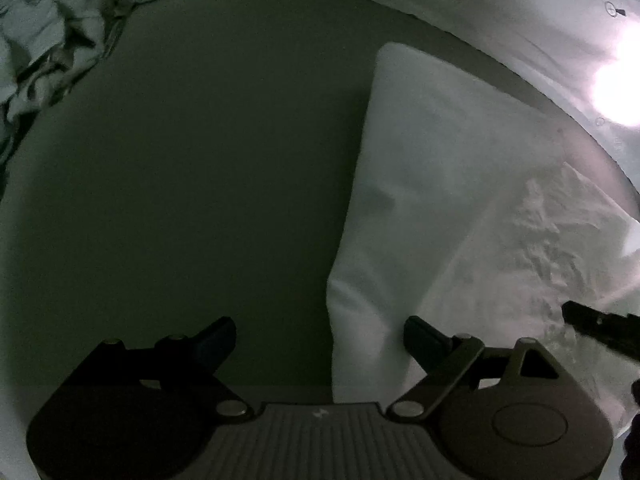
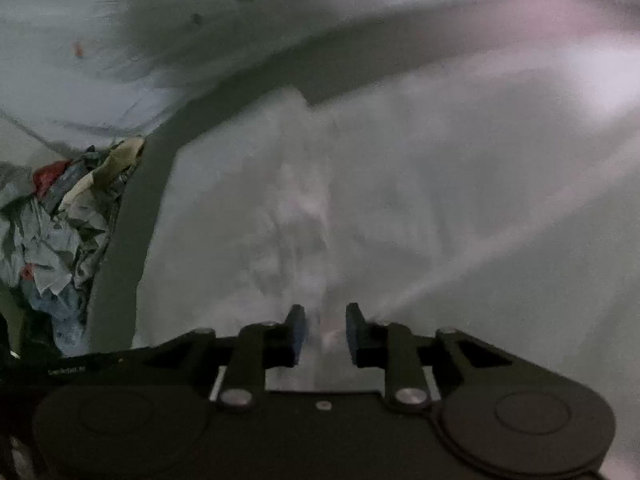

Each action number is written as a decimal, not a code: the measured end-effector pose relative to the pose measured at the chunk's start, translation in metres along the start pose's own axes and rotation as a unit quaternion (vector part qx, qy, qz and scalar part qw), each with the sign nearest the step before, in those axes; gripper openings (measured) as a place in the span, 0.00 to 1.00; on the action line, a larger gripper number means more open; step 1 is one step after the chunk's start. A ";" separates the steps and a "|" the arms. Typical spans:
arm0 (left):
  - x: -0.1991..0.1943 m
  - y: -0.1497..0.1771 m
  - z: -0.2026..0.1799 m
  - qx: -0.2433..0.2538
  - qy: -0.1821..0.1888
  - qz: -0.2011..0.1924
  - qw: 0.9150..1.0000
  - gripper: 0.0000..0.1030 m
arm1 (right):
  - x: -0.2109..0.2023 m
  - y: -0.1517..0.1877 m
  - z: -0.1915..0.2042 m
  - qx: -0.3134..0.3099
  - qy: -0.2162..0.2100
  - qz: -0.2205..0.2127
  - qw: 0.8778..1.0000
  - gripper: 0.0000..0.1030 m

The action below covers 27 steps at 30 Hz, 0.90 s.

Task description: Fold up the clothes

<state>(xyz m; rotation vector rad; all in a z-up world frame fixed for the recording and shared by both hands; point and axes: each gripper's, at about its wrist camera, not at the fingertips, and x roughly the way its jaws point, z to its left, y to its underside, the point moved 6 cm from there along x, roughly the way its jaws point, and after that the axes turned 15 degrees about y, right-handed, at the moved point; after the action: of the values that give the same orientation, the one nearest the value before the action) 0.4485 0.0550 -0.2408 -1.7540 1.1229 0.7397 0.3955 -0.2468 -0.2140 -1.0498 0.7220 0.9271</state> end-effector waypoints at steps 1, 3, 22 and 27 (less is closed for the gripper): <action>0.001 0.002 0.000 0.002 -0.003 -0.001 1.000 0.89 | 0.001 0.001 -0.002 0.022 -0.019 -0.009 1.000 0.43; 0.003 0.004 -0.002 0.012 -0.012 -0.004 1.000 0.89 | 0.008 -0.001 0.006 0.029 -0.033 -0.011 0.999 0.54; -0.008 0.027 -0.033 0.040 -0.027 -0.006 0.999 0.94 | -0.071 -0.043 0.008 -0.081 0.025 -0.153 0.985 0.04; 0.008 0.042 -0.039 0.058 -0.039 0.013 0.997 0.97 | -0.036 -0.029 -0.034 -0.095 0.115 -0.117 0.982 0.08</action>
<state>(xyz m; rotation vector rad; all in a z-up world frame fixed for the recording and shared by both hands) 0.4136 0.0088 -0.2462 -1.6025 1.1149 0.7383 0.4035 -0.2954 -0.1834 -1.3951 0.6915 0.6867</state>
